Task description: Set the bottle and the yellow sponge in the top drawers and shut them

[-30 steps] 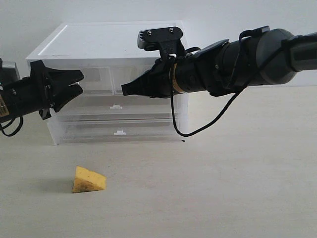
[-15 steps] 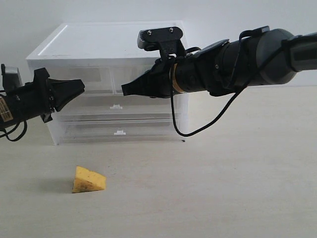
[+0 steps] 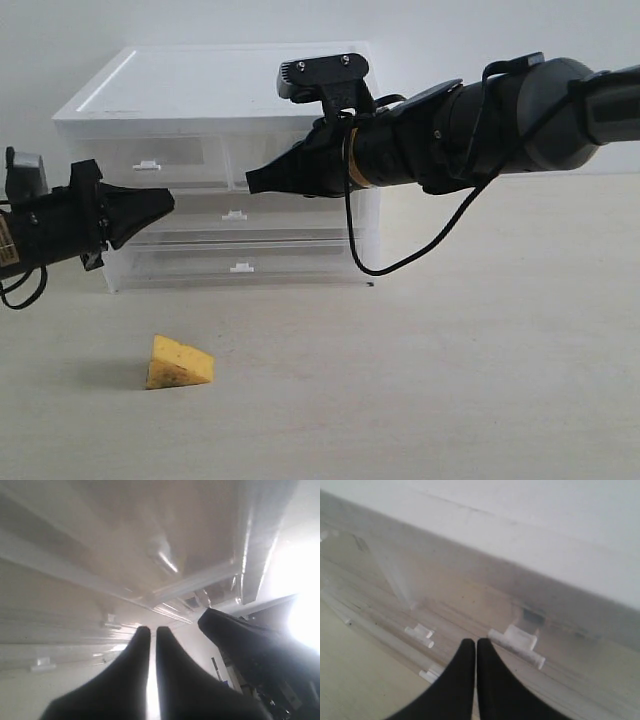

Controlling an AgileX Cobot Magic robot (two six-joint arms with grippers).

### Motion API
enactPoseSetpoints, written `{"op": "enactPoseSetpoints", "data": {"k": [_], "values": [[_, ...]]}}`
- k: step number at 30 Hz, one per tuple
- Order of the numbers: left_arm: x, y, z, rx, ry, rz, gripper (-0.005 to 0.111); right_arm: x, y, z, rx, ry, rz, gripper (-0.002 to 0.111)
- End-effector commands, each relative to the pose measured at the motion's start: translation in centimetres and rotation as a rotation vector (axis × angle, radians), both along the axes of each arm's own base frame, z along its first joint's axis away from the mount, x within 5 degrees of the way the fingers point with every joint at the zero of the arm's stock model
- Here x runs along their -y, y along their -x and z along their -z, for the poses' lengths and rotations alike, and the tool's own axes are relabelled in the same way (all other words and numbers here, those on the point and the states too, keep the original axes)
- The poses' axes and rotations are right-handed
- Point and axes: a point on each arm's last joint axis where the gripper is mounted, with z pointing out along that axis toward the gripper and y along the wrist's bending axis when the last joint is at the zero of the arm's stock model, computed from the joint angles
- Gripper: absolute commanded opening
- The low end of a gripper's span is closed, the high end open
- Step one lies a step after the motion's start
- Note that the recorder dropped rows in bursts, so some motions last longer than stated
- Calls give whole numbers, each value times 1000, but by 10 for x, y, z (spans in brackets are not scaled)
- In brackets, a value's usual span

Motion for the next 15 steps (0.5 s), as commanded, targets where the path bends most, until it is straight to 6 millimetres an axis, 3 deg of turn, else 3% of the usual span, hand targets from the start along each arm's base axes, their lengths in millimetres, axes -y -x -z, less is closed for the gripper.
{"op": "enactPoseSetpoints", "data": {"k": [1,4,6,9,11,12,15], "values": [[1,10,-20,61,-10,-12,4,4,-3,-2,24,18,28,0],[-3,10,-24,28,25,-30,4,2,-1,-1,16,13,7,0],[-8,8,-25,29,33,-52,10,2,-1,-1,16,13,7,0],[-17,6,-22,17,40,-98,37,2,-1,-1,15,13,5,0],[-22,3,-23,35,33,-94,62,2,-1,-1,15,13,5,0],[-24,1,-25,39,24,-80,64,2,-1,-1,19,17,2,0],[-22,-9,-39,44,-2,9,43,2,-1,-1,20,18,1,0]]}}
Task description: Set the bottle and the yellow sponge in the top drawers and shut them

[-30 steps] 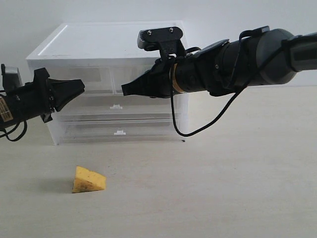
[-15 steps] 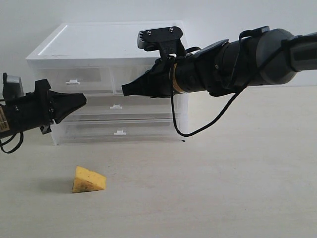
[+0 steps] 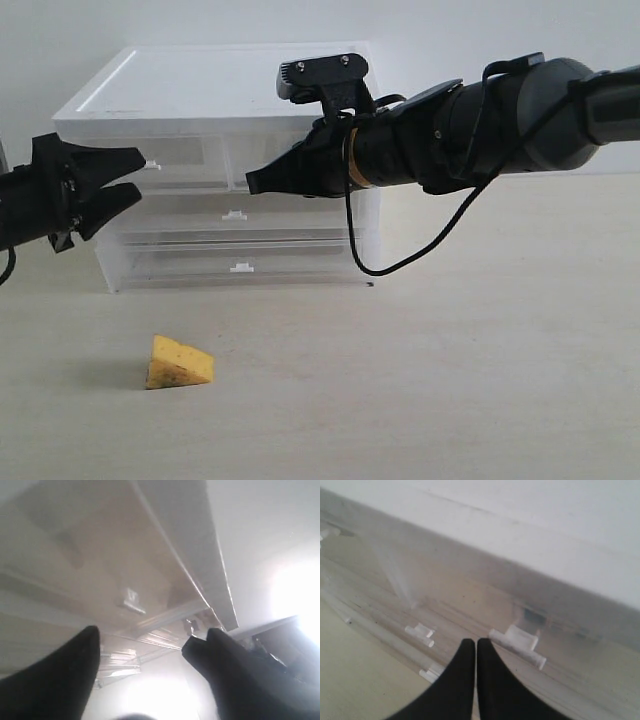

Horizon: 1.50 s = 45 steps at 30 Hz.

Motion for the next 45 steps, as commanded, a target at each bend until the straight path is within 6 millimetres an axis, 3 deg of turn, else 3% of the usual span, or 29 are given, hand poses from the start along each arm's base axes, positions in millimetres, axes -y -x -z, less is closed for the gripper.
{"op": "enactPoseSetpoints", "data": {"k": [1,3,15,39,41,43,45], "values": [[1,-12,-17,13,-32,105,36,2,-1,-1,16,13,7,0],[1,-16,-19,0,-39,130,30,2,-1,-1,16,13,7,0],[-5,-36,17,-90,21,98,40,2,-1,-1,13,11,0,0],[-9,-37,-3,-5,13,62,39,1,0,0,6,8,-13,0],[-9,-37,-4,32,-15,61,30,1,0,0,1,3,-9,0],[-9,-37,-4,49,-29,62,10,1,0,0,1,2,-9,0],[-9,-37,-4,63,-39,61,4,1,0,0,-8,-9,-2,0]]}}
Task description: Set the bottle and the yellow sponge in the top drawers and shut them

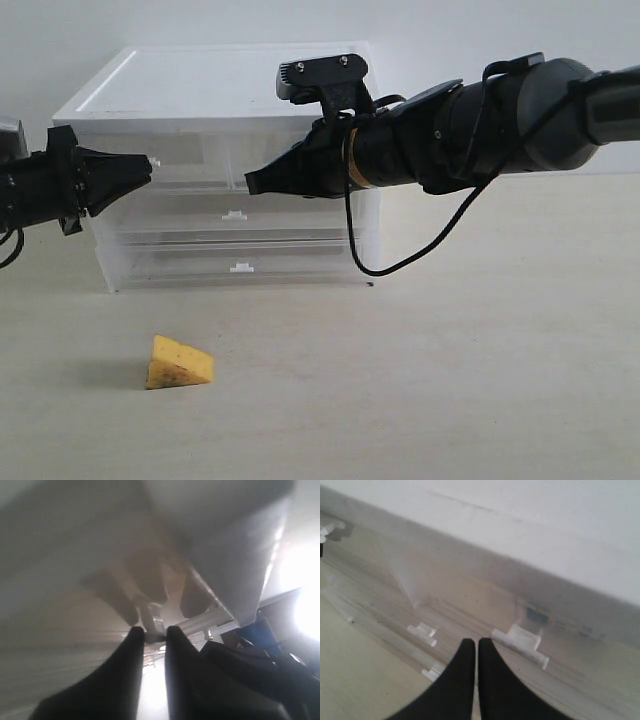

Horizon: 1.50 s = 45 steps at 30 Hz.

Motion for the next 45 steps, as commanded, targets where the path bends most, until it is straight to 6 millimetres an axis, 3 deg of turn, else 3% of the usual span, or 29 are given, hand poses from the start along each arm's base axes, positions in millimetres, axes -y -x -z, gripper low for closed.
{"op": "enactPoseSetpoints", "data": {"k": [1,6,10,17,23,29,35,42,45], "values": [[-2,-2,-7,61,9,-23,4,1,-1,0,-4,-5,4,0],[0,9,2,17,13,-18,4,2,-1,-1,-1,-4,18,0],[2,19,-4,29,-3,-10,4,2,-1,-1,-1,-4,18,0],[9,54,-25,78,-48,8,4,4,-4,0,13,7,51,0],[15,89,-22,68,-68,3,4,6,-5,-1,21,13,66,0],[19,108,-34,99,-98,38,4,6,-5,-1,26,17,73,0],[21,113,-43,135,-115,46,4,7,-7,-3,24,-1,103,0],[20,112,-43,153,-121,37,4,-1,-2,-4,-20,-47,26,0],[20,112,-43,165,-130,40,4,-8,2,4,-103,-101,-32,0]]}}
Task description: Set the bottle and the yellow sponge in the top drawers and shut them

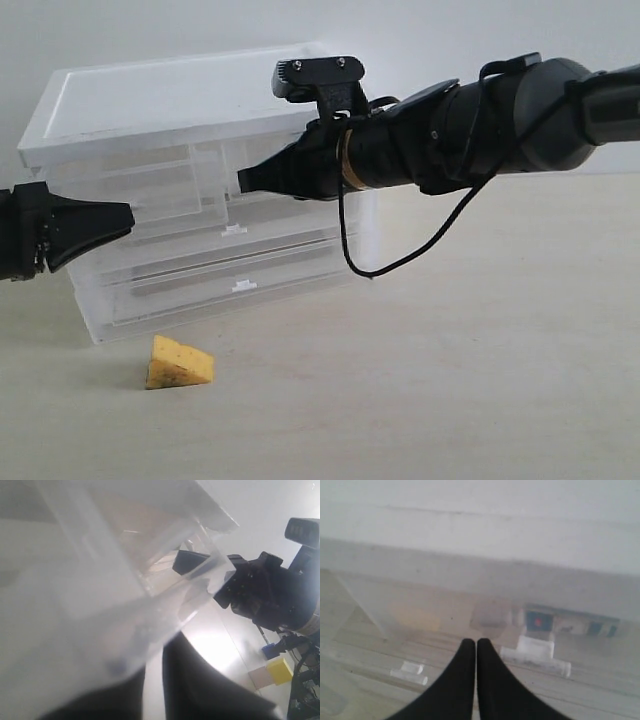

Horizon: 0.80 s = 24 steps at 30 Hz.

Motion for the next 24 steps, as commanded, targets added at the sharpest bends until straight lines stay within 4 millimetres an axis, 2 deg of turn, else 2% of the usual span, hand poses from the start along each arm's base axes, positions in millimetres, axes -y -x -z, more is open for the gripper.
{"op": "enactPoseSetpoints", "data": {"k": [1,6,10,15,19,24], "values": [[4,4,-17,108,63,53,4,-6,1,5,-78,-71,-59,0],[0,-2,-11,114,-16,18,4,-4,-1,6,-68,-60,-47,0],[-6,-20,-8,129,-68,-23,4,-4,0,4,-65,-64,-51,0],[-6,-38,-4,133,-31,44,4,-5,1,3,-64,-64,-65,0],[-7,-45,1,118,-23,39,4,-8,8,-7,-54,-85,-134,0],[-3,-39,0,126,1,119,4,-5,10,-26,-25,-130,-112,0]]}}
